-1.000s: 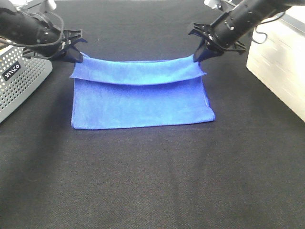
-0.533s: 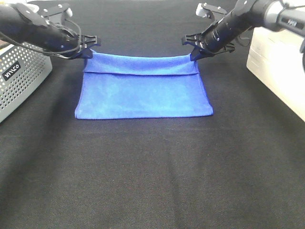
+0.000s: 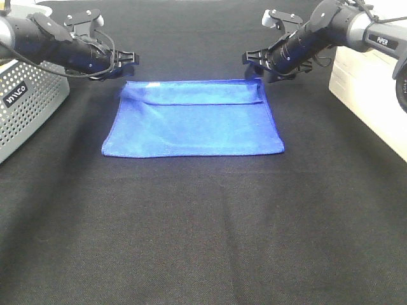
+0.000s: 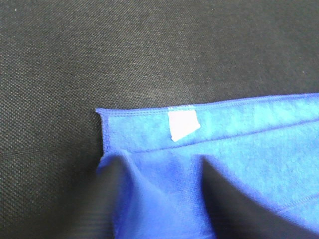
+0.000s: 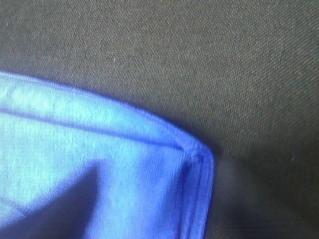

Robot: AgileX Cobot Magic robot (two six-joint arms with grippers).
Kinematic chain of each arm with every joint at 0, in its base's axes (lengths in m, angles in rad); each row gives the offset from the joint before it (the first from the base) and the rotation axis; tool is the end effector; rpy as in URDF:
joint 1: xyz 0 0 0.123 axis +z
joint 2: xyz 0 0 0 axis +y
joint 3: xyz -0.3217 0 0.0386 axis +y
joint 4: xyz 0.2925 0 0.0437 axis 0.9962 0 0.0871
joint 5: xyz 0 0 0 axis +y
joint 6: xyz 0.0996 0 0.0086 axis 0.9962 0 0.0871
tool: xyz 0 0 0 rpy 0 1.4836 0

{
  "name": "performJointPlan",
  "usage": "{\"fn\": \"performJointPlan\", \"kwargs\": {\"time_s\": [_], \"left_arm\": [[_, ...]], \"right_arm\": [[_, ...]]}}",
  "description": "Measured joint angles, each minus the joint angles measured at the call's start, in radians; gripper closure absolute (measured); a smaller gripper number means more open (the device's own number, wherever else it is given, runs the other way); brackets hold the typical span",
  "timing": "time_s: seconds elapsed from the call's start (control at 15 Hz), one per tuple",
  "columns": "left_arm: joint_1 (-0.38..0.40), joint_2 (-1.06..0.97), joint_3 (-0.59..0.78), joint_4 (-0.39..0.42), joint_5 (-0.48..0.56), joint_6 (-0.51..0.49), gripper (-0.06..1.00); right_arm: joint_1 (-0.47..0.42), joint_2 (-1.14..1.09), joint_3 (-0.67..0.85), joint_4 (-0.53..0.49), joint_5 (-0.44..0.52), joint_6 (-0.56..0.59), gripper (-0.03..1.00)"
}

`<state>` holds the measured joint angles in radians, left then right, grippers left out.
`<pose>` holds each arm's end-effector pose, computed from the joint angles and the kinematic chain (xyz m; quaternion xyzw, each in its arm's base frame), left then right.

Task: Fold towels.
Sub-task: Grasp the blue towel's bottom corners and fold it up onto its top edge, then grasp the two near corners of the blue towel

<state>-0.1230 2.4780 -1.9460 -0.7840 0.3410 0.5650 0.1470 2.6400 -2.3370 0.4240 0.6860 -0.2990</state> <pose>0.6186 -0.1003 0.1181 0.0208 0.8996 -0.1721 0.4010 0.6451 0.1219 0.1253 -0.0969 0.9249 0.1545 0.3336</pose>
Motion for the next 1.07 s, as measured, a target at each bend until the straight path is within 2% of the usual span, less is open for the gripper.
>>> {"fn": "performJointPlan", "kwargs": {"time_s": [0.07, 0.13, 0.4, 0.53, 0.6, 0.87, 1.0, 1.07], "left_arm": [[0.0, -0.014, 0.0, 0.009, 0.025, 0.0, 0.19], [0.002, -0.019, 0.0, 0.021, 0.06, 0.0, 0.18], [0.023, -0.027, 0.0, 0.047, 0.325, -0.026, 0.24], [0.03, -0.028, 0.0, 0.101, 0.495, -0.132, 0.25], [0.03, -0.032, 0.001, 0.119, 0.537, -0.171, 0.26], [0.032, -0.115, 0.111, 0.139, 0.533, -0.238, 0.32], [0.046, -0.214, 0.25, 0.147, 0.485, -0.254, 0.33], [0.063, -0.27, 0.343, 0.15, 0.464, -0.27, 0.33]], "right_arm": [[0.0, -0.026, 0.0, -0.021, 0.042, 0.0, 0.19], [0.0, -0.049, 0.0, -0.033, 0.098, 0.0, 0.17], [0.0, -0.106, -0.003, -0.036, 0.329, 0.052, 0.16], [0.0, -0.106, -0.003, -0.037, 0.48, 0.091, 0.16], [0.0, -0.107, -0.003, -0.037, 0.51, 0.109, 0.17], [0.0, -0.126, 0.05, -0.038, 0.519, 0.162, 0.21], [0.0, -0.18, 0.185, -0.045, 0.52, 0.162, 0.22], [0.0, -0.235, 0.326, -0.045, 0.511, 0.154, 0.22]]}}
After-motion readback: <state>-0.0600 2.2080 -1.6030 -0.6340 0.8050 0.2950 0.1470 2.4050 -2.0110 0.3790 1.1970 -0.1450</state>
